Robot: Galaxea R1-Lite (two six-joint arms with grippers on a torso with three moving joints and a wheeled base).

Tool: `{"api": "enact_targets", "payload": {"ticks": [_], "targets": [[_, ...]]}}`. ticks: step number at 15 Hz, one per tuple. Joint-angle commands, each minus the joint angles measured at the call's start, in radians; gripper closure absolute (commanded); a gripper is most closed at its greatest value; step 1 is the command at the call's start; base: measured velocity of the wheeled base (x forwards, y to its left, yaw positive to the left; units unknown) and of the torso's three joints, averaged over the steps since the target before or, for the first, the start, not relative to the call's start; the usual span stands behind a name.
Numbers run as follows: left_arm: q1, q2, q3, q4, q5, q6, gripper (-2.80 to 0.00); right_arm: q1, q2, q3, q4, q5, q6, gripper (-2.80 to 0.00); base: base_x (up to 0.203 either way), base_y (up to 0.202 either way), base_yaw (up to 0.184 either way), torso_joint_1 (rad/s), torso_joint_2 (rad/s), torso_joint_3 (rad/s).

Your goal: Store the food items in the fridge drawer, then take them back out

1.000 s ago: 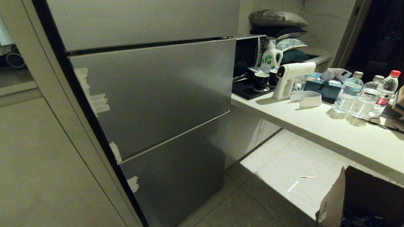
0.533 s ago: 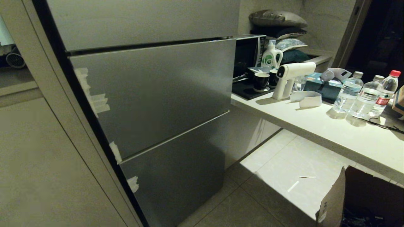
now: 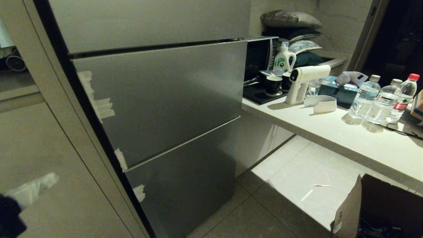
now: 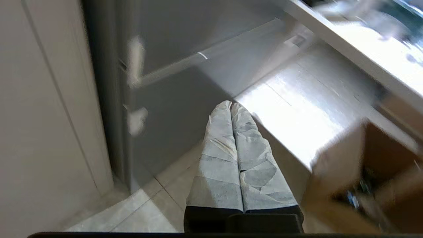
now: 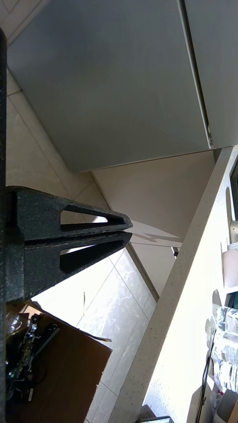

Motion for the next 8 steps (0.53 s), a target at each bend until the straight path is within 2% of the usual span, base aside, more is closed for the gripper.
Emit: {"api": "enact_targets", "payload": {"ticks": [1,3,5,8], "targets": [[0.069,0.369,-0.071,-0.215,0.023,-0.006,0.00,0.000,0.000,0.031,0.000,0.000,0.000,0.00,0.000,0.000,0.000,0.000,0.00,0.000],[0.164,0.508,-0.147,-0.342,0.031,0.003,0.00,0.000,0.000,0.031,0.000,0.000,0.000,0.00,0.000,0.000,0.000,0.000,0.00,0.000],[0.246,0.557,-0.222,-0.388,-0.025,0.010,0.00,0.000,0.000,0.031,0.000,0.000,0.000,0.00,0.000,0.000,0.000,0.000,0.00,0.000],[0.267,0.585,-0.270,-0.395,-0.107,0.008,0.00,0.000,0.000,0.031,0.000,0.000,0.000,0.00,0.000,0.000,0.000,0.000,0.00,0.000]]}}
